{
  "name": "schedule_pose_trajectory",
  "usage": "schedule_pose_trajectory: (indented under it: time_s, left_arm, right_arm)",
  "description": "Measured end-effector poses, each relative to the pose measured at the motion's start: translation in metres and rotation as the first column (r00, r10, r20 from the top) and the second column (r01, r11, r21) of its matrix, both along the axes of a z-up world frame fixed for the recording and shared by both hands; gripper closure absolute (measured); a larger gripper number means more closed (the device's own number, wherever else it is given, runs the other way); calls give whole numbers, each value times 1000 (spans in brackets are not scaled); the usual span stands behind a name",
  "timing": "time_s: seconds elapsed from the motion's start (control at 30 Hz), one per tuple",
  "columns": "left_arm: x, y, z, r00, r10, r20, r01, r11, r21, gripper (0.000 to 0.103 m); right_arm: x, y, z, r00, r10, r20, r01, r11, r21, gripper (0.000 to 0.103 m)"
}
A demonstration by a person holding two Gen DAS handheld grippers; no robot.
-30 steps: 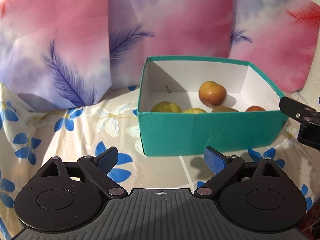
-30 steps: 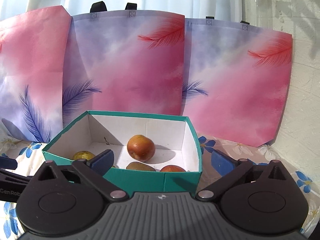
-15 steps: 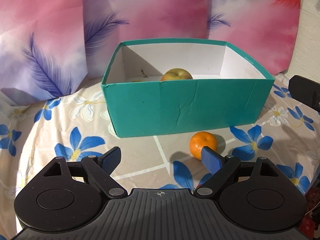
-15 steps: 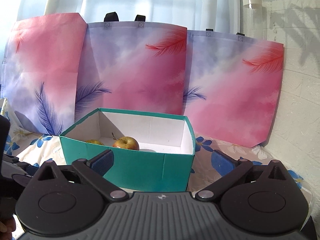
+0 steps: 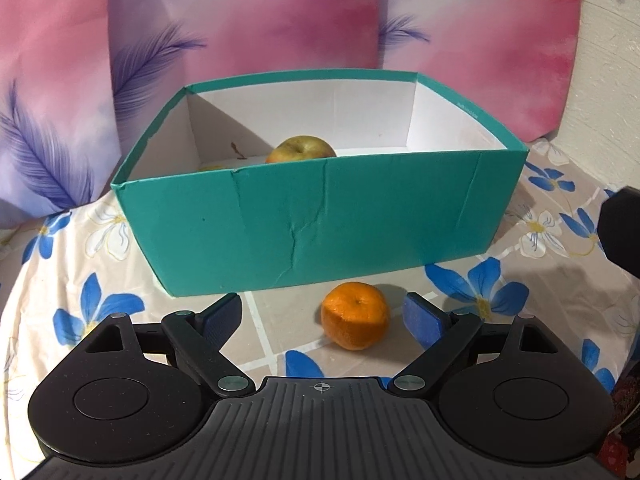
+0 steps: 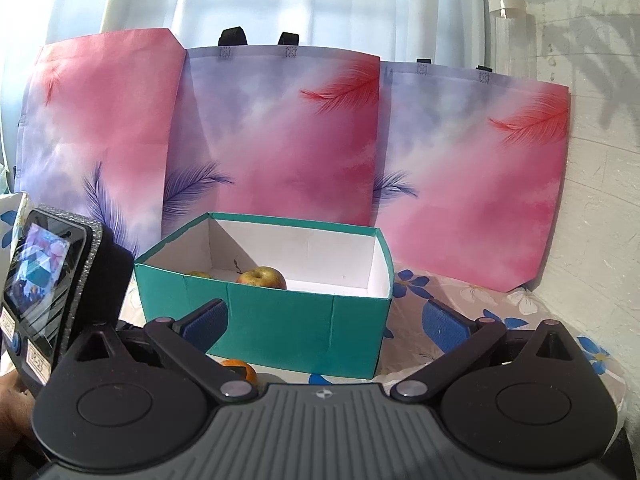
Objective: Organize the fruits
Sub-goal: 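Move the left tool to an orange mandarin and grasp it, then grasp a second mandarin with the right tool while the left tool holds its mandarin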
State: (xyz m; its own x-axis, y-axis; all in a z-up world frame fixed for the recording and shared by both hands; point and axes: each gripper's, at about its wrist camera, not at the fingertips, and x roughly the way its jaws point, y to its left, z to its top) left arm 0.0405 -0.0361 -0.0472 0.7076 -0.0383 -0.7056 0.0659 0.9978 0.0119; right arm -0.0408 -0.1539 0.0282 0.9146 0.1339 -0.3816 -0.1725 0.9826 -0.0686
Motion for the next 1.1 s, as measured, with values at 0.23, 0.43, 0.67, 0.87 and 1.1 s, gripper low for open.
schedule_pose_trajectory:
  time_s: [0.23, 0.43, 0.67, 0.87, 1.1]
  left_arm:
    - [18, -6, -12, 999, 10, -42, -9, 1000, 25, 21]
    - [28, -14, -20, 999, -1, -49, 2, 999, 35, 24]
    - [35, -13, -35, 995, -20, -98, 23, 1000, 20, 52]
    - [35, -10, -35, 995, -26, -97, 28, 999, 22, 53]
    - [20, 4, -11, 998, 9, -63, -8, 1000, 14, 54]
  right_arm:
    - [5, -6, -4, 999, -43, -23, 43, 999, -4, 0]
    - [10, -8, -6, 998, -57, -33, 57, 998, -9, 0]
    - [15, -9, -8, 996, -68, -49, 68, 998, -3, 0]
    - [17, -10, -10, 995, -79, -65, 79, 997, 6, 0]
    - [15, -7, -15, 994, -73, -75, 73, 997, -4, 0]
